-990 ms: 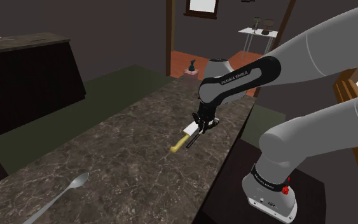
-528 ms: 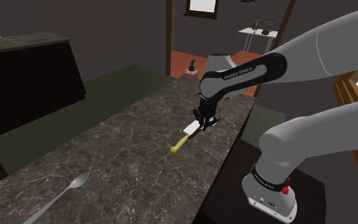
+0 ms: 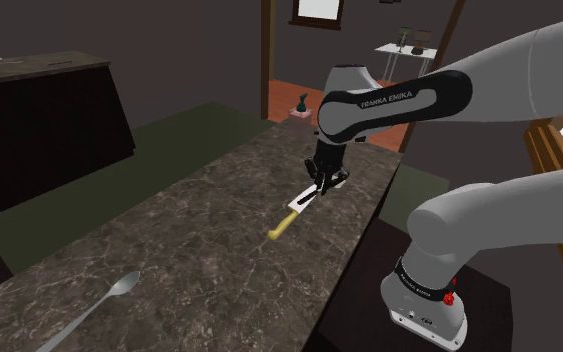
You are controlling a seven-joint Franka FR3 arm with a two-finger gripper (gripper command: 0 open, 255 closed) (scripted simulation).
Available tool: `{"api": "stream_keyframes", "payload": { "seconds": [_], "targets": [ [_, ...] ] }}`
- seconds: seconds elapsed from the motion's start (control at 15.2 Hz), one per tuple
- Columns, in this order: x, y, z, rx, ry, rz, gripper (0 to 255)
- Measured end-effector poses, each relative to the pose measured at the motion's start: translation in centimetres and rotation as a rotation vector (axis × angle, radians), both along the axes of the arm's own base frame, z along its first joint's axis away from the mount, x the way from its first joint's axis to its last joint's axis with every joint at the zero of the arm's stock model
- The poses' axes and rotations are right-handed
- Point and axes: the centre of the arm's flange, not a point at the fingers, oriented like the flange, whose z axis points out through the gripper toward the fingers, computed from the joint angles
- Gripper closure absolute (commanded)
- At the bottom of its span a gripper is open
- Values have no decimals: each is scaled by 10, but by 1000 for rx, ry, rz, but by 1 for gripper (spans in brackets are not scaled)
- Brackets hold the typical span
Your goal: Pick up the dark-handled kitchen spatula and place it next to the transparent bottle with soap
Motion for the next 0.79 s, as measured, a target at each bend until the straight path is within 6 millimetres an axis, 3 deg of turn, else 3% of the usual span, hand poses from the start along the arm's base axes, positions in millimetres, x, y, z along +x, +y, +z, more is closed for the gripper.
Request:
{"api": "stream_keyframes", "payload": {
  "seconds": [0.79],
  "targets": [
    [0,1,63,0,0,0,255]
  ]
}}
